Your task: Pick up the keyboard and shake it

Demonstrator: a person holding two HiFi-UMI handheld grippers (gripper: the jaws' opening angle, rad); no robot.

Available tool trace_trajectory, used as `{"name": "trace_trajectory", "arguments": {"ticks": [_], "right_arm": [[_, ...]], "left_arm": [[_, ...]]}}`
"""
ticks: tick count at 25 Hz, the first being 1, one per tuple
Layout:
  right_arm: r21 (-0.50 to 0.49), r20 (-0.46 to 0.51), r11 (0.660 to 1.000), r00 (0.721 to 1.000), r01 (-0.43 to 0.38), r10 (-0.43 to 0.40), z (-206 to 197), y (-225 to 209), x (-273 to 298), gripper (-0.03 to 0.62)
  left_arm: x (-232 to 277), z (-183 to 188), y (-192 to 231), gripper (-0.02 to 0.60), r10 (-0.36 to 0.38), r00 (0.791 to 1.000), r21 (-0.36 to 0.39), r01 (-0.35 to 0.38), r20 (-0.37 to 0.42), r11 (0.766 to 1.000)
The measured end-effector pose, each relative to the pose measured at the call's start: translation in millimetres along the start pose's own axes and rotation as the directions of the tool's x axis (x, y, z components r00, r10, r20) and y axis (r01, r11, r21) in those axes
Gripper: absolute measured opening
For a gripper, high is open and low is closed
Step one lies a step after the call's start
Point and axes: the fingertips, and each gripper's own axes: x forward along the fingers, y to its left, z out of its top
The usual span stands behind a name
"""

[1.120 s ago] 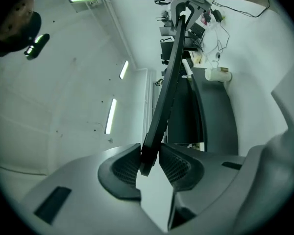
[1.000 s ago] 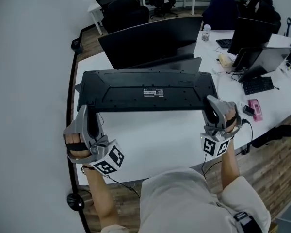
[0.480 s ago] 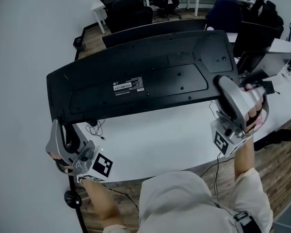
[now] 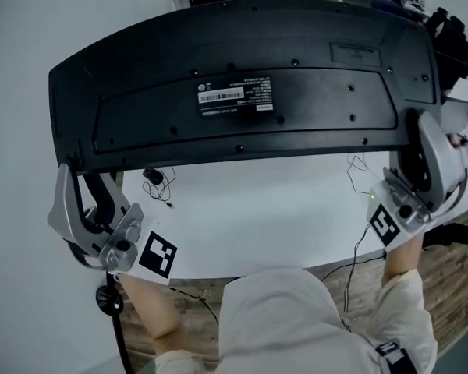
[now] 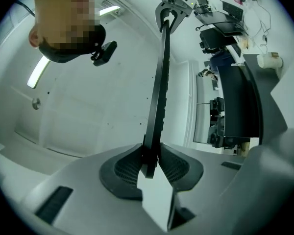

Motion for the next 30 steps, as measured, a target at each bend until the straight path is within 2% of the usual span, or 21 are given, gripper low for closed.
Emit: {"name": "trace_trajectory", "arguments": {"ticks": [4, 8, 10, 13, 16, 18, 20, 22, 24, 27, 29, 30], "right_arm": [[0.067, 0.0, 0.992, 0.994, -0.109, 0.109, -3, 26, -1, 0.127], [0.152, 0.004, 0.953, 0.964, -0.262, 0.264, -2, 73, -4, 0.126], [0.206, 0.023, 0.916, 0.937, -0.345, 0.348, 1, 111, -8, 0.124], [0.269, 0.065, 0.843, 0.882, -0.466, 0.467, 1, 162, -22, 0.124], [0.332, 0.121, 0.747, 0.812, -0.576, 0.572, 11, 199, -39, 0.124], [0.373, 0.16, 0.667, 0.753, -0.645, 0.638, 20, 217, -51, 0.123], [0.395, 0.208, 0.577, 0.681, -0.715, 0.702, 26, 231, -61, 0.123], [0.398, 0.269, 0.482, 0.601, -0.781, 0.752, 33, 242, -70, 0.121], [0.403, 0.349, 0.354, 0.499, -0.844, 0.793, 42, 253, -80, 0.12], [0.393, 0.477, 0.104, 0.299, -0.914, 0.826, 50, 268, -96, 0.12], [0.364, 0.55, -0.064, 0.159, -0.929, 0.82, 52, 275, -107, 0.12], [0.343, 0.583, -0.14, 0.093, -0.929, 0.807, 54, 277, -112, 0.12]], "left_arm": [[-3, -2, -18, 0.11, -0.125, 0.992, 0.051, 0.124, 0.017, 0.991], [-17, -14, -50, 0.107, -0.279, 0.96, 0.09, 0.279, -0.008, 0.956], [-28, -21, -82, 0.107, -0.366, 0.93, 0.105, 0.365, -0.01, 0.925], [-46, -27, -133, 0.106, -0.494, 0.869, 0.112, 0.492, -0.007, 0.863], [-66, -34, -163, 0.106, -0.59, 0.807, 0.115, 0.586, 0.0, 0.802], [-79, -39, -175, 0.106, -0.653, 0.757, 0.112, 0.647, 0.023, 0.754], [-92, -43, -187, 0.106, -0.73, 0.681, 0.11, 0.722, 0.057, 0.683], [-104, -48, -198, 0.106, -0.807, 0.586, 0.13, 0.796, 0.073, 0.591], [-119, -52, -204, 0.107, -0.875, 0.478, 0.136, 0.864, 0.082, 0.485], [-143, -53, -210, 0.107, -0.948, 0.279, 0.042, 0.957, 0.15, 0.288], [-159, -50, -214, 0.106, -0.966, 0.142, -0.042, 0.99, 0.215, 0.137], [-167, -50, -216, 0.106, -0.967, 0.08, -0.075, 0.995, 0.242, 0.064]]}}
